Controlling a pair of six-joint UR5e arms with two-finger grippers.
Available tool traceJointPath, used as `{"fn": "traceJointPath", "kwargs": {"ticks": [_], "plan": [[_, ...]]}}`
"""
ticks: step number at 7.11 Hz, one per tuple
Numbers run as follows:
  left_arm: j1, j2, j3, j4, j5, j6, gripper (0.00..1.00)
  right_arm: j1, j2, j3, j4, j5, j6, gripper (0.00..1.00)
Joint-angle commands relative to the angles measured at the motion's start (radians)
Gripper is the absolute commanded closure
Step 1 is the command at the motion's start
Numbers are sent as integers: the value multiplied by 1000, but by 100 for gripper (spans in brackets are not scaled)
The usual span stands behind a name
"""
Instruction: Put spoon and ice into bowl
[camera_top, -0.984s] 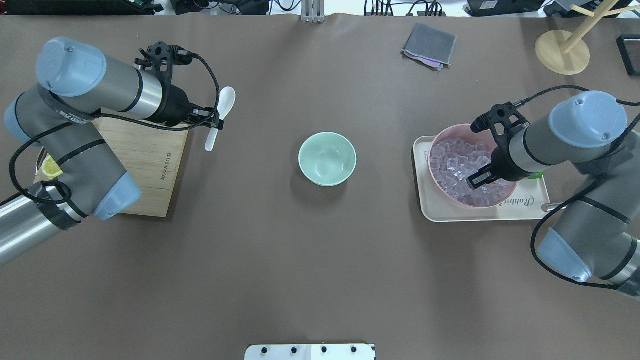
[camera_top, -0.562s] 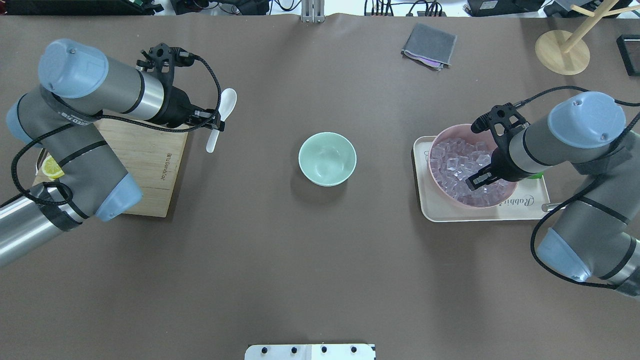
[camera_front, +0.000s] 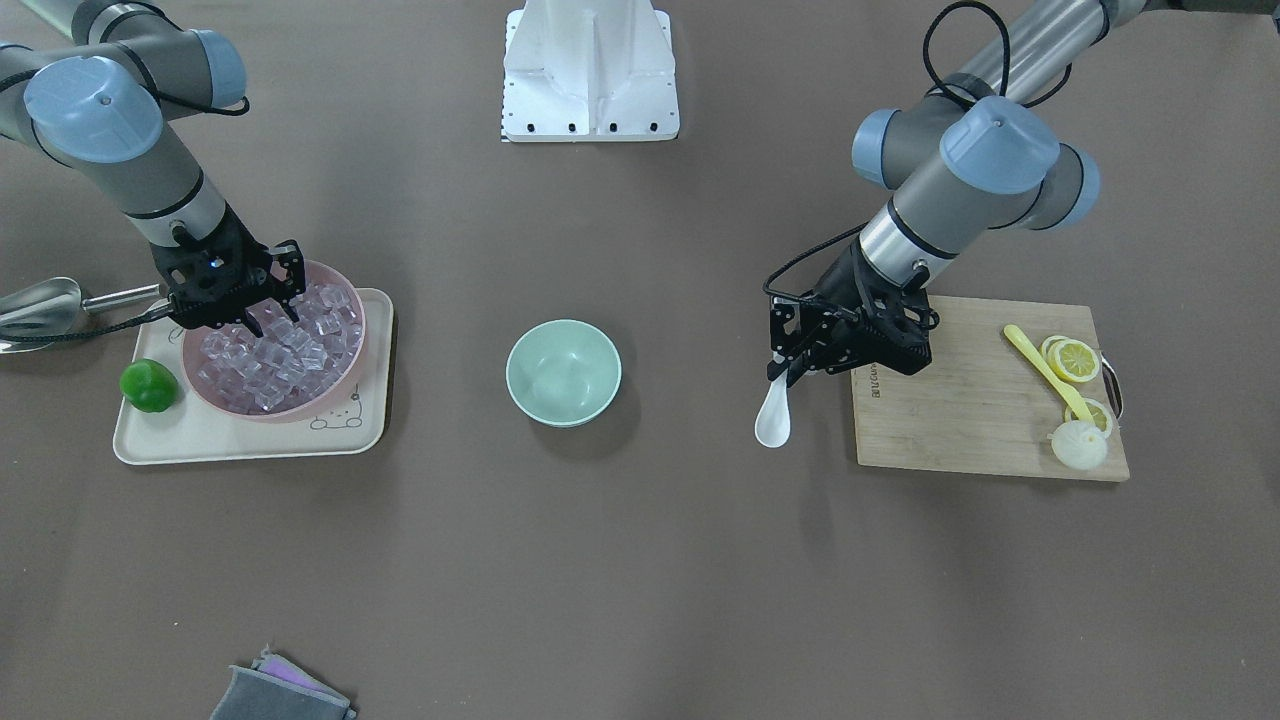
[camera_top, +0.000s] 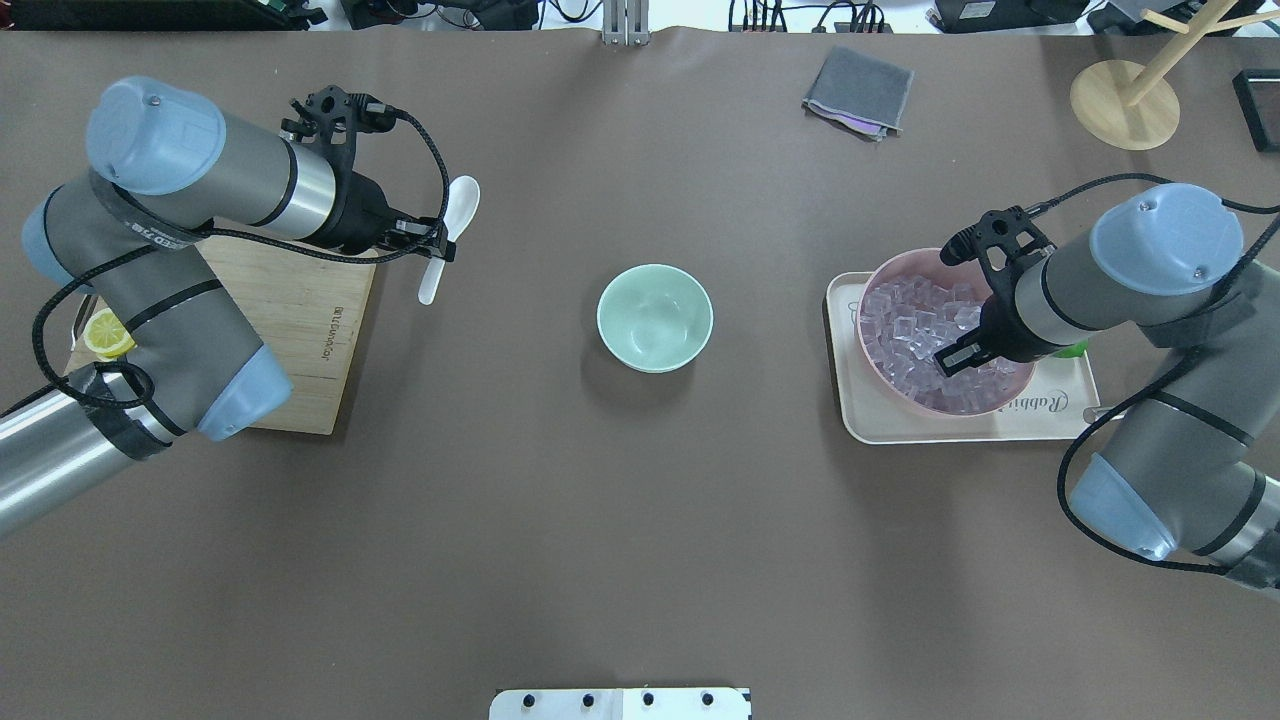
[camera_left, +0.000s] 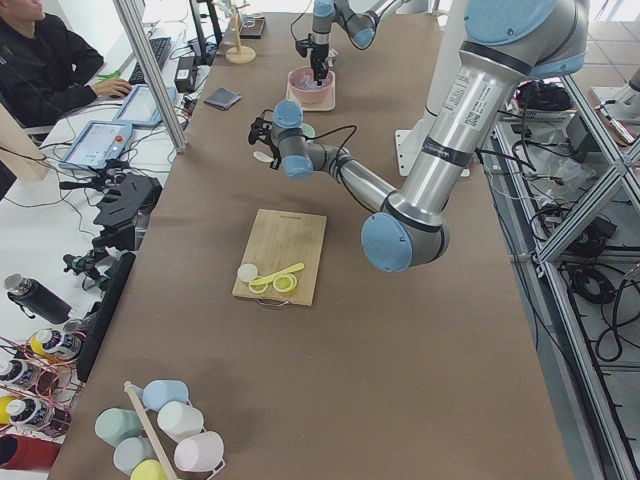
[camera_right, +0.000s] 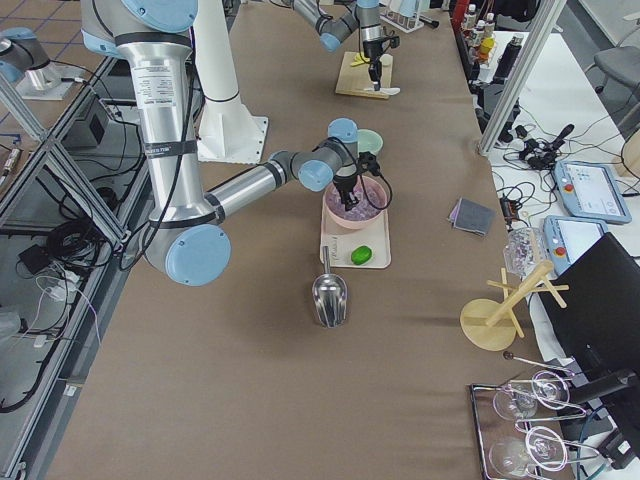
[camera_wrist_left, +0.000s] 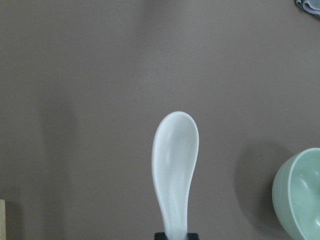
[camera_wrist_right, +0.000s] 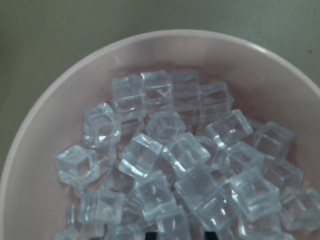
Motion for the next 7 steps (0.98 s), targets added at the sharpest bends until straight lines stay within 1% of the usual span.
{"fn": "traceJointPath", "kwargs": {"ticks": [1,2,3,4,5,7], "plan": [[0,-5,1,0,0,3,100,2,-1,10,0,1,3,100],[0,-11,-2,0,0,1,100,12,1,20,0,8,3,100],[0,-22,-6,0,-2,-6,100,46,1,62,-15,33,2,100],[0,-49,0,5,-2,-19,100,96,1,87,-17,109,3,100],[18,-57,-3,3,-2,-70,100,117,12,107,-18,128,3,100],[118,-127,3,5,18,-249,100,120,93,99,-18,125,52,100]]}}
